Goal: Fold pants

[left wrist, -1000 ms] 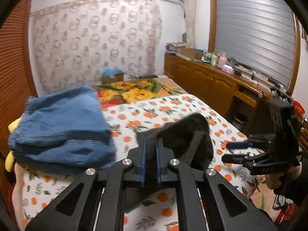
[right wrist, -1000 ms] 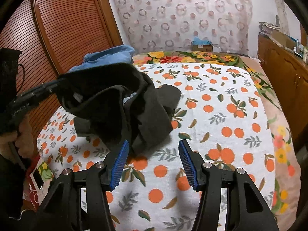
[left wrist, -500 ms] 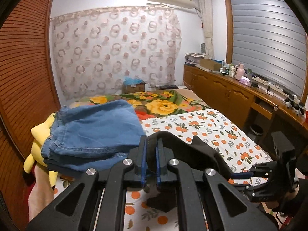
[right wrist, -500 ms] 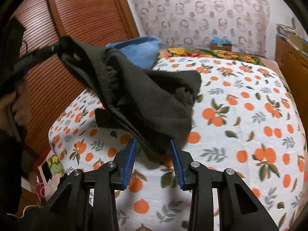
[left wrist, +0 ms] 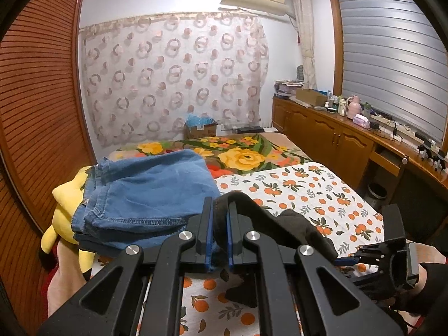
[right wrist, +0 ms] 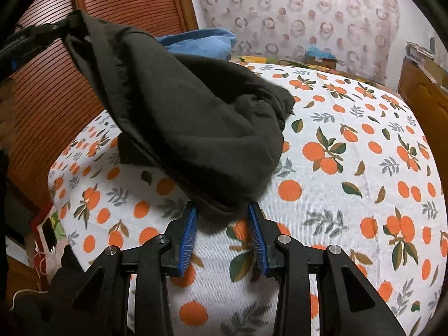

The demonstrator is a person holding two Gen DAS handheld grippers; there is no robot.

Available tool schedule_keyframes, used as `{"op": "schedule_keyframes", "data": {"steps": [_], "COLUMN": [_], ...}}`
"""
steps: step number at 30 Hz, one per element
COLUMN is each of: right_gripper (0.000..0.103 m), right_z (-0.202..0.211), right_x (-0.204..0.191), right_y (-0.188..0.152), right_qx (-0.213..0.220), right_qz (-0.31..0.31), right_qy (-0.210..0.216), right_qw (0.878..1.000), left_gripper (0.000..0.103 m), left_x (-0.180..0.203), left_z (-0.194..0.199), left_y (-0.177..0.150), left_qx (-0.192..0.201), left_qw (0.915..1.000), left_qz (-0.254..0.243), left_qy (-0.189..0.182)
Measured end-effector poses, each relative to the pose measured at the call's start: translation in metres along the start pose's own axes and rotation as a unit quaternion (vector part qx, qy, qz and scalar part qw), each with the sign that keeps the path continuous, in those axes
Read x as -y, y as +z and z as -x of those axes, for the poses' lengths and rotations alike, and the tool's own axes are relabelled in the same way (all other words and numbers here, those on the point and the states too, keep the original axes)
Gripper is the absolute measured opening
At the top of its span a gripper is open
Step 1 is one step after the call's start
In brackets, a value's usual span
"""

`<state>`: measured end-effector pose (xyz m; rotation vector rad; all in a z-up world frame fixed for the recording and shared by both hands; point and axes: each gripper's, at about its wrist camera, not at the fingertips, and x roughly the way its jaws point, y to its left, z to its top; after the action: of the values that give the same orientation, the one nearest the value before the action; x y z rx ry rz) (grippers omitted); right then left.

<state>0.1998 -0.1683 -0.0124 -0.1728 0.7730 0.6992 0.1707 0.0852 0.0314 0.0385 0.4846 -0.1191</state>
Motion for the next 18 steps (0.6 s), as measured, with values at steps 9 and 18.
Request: {"op": "schedule_keyframes", "data": {"steps": [9,18], "right_gripper": [0.009,0.007], "right_z": [0.028,0.166], "right_x": [0.003,0.041], "right_y": [0.018,0.056], "right_qx": [0.036,0.150], "right_qz": [-0.003,0.017], "right_qy": [-0.015,-0.079], "right_qw": [0.999,0.985], "left_gripper": [0.007,0.007], "left_x": [0.009,0.037], "left_z": [0.017,0.037], "left_y": [0.024,0.081], "left_qx": [0.019,0.071], "left_qw": [0.9997,0.9966], "left_qz": [-0.014,-0.035], "left_qy": [0.001,-0.022]}}
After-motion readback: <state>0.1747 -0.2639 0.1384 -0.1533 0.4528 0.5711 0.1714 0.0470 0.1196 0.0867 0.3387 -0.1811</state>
